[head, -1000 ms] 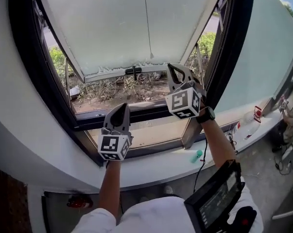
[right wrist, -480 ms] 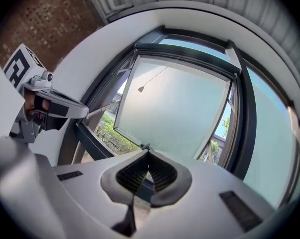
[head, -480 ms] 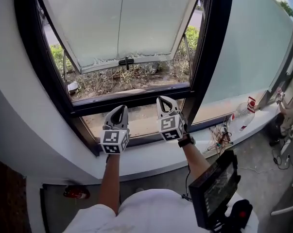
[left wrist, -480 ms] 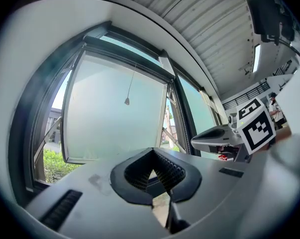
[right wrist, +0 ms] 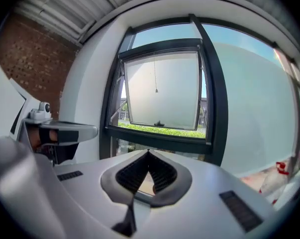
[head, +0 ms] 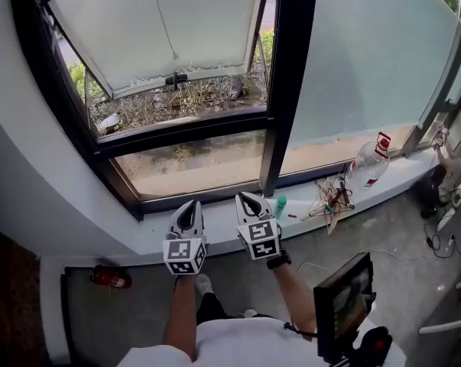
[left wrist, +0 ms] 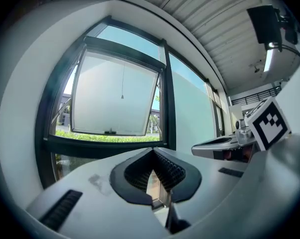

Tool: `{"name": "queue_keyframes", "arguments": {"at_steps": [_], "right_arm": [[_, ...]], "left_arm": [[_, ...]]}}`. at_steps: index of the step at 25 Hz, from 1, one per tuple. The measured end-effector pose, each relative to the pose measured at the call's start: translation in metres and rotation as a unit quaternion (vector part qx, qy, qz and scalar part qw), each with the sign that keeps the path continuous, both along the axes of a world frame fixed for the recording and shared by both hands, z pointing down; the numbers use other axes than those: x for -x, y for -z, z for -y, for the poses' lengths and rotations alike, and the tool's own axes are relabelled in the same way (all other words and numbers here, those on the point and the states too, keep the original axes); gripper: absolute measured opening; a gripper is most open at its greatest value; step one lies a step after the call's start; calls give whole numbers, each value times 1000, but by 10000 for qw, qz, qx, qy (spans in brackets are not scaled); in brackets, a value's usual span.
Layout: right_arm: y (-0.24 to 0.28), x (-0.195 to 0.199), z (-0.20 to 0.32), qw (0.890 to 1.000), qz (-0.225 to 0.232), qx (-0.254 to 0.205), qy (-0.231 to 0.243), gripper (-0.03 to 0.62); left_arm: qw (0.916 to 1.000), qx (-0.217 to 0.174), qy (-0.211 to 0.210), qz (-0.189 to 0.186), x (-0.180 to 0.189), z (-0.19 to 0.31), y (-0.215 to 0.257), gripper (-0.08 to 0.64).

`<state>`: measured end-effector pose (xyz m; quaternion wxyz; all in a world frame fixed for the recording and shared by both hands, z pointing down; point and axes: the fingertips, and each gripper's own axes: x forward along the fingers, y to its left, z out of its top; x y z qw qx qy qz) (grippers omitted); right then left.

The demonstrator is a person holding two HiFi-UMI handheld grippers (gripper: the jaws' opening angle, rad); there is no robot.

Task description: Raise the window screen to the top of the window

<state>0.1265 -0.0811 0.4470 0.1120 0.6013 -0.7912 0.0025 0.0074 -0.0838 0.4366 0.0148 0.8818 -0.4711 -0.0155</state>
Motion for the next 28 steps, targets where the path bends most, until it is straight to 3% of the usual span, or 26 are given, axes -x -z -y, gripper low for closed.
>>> {"name": "queue_keyframes", "arguments": {"at_steps": [5, 12, 20, 28], "right_arm": [[-13, -13, -65, 9979, 602, 219, -77, -11], [-4, 11, -91, 9978, 655, 118, -55, -11], [12, 74, -85, 9996, 195, -183, 60, -11], [16, 107, -72, 9993, 227, -202, 198, -11]], "left_arm": [[9997, 204, -46, 131, -24, -56, -18, -2], [9996, -218, -149, 31, -15, -78, 20, -2], [9991, -330, 255, -64, 62, -80, 26, -2], [9991, -246, 309, -121, 96, -68, 17, -2]]}}
